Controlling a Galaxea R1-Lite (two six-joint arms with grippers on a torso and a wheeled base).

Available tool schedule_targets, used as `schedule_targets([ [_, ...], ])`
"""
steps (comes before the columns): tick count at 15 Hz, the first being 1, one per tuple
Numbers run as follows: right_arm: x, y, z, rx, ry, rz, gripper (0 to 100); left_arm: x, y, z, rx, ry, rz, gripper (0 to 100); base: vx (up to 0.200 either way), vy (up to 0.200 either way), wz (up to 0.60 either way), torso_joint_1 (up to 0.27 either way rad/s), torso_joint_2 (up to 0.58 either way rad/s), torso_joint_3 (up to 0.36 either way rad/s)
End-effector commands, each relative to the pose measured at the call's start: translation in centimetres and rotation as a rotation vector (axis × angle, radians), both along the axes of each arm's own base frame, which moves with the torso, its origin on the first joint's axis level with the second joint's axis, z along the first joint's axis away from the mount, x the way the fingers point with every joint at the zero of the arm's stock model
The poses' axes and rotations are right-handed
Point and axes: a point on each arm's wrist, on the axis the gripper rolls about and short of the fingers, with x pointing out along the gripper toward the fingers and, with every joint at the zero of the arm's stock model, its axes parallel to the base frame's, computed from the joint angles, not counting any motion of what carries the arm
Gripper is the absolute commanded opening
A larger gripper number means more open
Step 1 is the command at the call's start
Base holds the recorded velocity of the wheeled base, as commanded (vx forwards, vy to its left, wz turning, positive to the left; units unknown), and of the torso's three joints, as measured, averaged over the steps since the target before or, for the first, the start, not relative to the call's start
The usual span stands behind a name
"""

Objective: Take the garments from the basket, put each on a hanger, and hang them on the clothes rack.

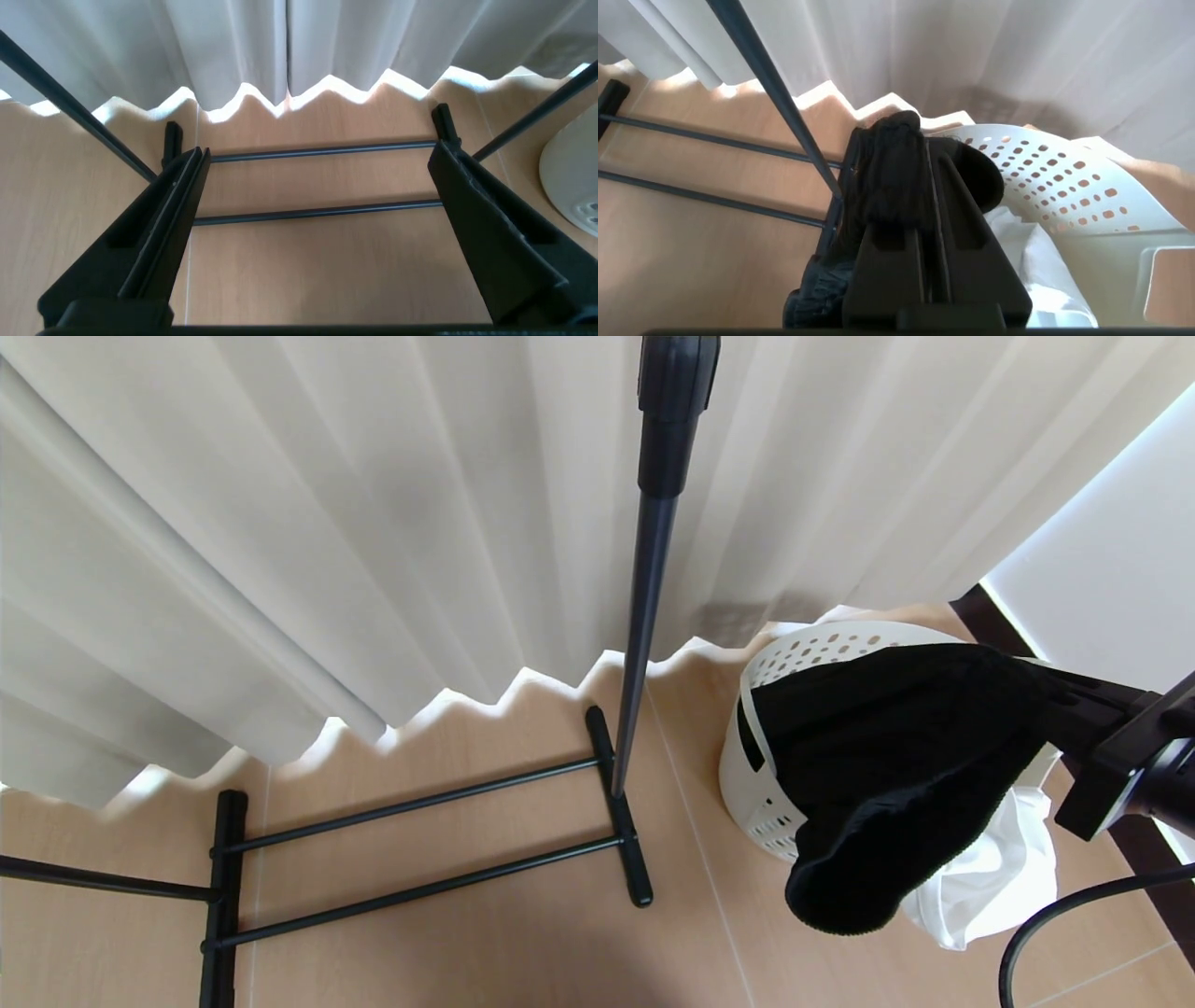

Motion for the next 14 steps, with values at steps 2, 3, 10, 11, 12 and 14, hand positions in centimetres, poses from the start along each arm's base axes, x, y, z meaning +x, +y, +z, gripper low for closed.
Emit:
schedule_targets([
  [2,0.01,0.01,-0.1,-0.003,0.003,0.001,0,0.0,0.0,0.01,-0.001,-0.001,0.001,100,0.0,0.0,0.0,0.002,0.0,0.115],
  [3,0.01,0.01,-0.08,-0.002,0.002,0.001,0,0.01,0.0,0.01,-0.001,0.001,0.001,100,0.0,0.0,0.0,0.007,0.0,0.163],
  [10,-0.03,-0.07,-0.08,-0.003,0.0,-0.004,0,0.01,0.0,0.01,-0.003,0.001,0.001,100,0.0,0.0,0.0,0.0,0.0,0.198],
  [11,-0.03,-0.07,-0.08,-0.003,0.0,-0.004,0,0.01,0.0,0.01,-0.003,0.001,0.001,100,0.0,0.0,0.0,0.002,0.0,0.198],
  [12,-0.03,-0.07,-0.03,-0.002,-0.002,-0.004,0,0.01,0.0,0.01,-0.003,0.001,0.001,100,0.0,0.0,0.0,-0.007,0.0,0.203],
  [14,0.0,-0.12,-0.05,-0.004,-0.001,-0.009,0,0.01,0.0,0.01,-0.003,0.001,0.001,100,0.0,0.0,0.0,0.0,0.0,0.202],
])
